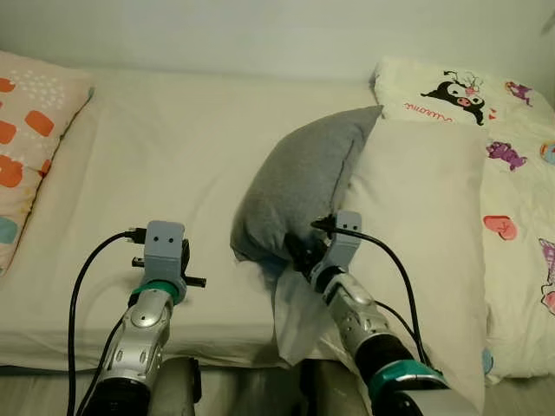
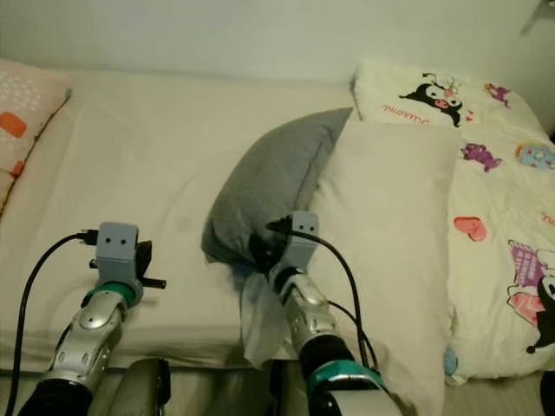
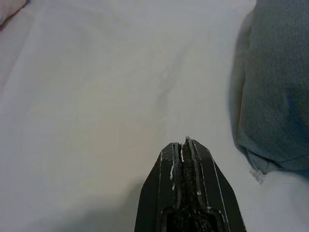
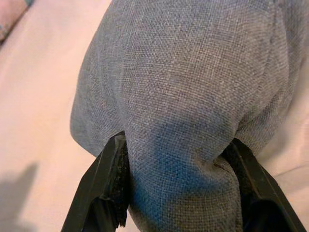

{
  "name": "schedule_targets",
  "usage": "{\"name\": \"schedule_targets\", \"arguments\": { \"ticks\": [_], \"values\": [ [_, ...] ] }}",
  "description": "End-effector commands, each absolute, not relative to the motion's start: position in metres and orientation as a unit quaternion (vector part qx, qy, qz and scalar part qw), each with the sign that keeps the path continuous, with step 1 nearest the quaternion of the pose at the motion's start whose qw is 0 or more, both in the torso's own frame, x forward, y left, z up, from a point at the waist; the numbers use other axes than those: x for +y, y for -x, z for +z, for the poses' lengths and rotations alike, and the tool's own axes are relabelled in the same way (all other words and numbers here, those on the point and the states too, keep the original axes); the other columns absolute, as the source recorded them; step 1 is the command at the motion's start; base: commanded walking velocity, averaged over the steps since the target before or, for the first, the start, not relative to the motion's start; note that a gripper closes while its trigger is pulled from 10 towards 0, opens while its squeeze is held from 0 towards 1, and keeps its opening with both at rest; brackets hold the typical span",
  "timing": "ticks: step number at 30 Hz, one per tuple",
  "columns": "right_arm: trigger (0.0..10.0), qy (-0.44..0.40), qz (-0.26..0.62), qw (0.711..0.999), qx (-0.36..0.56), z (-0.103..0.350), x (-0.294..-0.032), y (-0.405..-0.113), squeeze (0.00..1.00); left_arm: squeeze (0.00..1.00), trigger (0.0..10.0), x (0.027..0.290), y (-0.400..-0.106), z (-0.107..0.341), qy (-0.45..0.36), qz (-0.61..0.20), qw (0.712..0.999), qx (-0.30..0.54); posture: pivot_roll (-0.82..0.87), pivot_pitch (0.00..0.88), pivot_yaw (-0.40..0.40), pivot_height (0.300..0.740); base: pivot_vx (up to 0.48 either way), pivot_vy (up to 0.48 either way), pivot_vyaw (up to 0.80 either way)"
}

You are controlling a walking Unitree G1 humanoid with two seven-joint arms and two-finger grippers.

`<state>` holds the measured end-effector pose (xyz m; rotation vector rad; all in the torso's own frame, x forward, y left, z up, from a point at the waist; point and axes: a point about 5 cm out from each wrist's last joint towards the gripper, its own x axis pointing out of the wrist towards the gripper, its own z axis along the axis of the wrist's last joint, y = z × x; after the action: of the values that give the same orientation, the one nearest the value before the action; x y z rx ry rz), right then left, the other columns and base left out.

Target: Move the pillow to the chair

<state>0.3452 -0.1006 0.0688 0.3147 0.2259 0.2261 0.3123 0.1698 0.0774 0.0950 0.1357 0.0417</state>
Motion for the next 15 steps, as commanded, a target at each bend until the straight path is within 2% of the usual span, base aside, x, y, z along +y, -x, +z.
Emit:
{"name": "schedule_targets", "arguments": {
  "ticks": [1, 15],
  "values": [
    [10.0, -0.158, 0.092, 0.977, 0.113, 0.0642, -0.108, -0.3424, 0.0, 0.0, 10.0, 0.1682, -0.3078, 0.0698, -0.05, 0.019, 0.996, 0.077, 0.09, 0.007, -0.026, 0.62, 0.0, 0.0, 0.0],
    [10.0, -0.162, 0.091, 0.977, 0.108, 0.0626, -0.1096, -0.3396, 0.0, 0.0, 10.0, 0.1669, -0.3062, 0.0679, -0.048, 0.015, 0.996, 0.077, 0.08, 0.013, -0.025, 0.68, 0.0, 0.0, 0.0]
  ]
}}
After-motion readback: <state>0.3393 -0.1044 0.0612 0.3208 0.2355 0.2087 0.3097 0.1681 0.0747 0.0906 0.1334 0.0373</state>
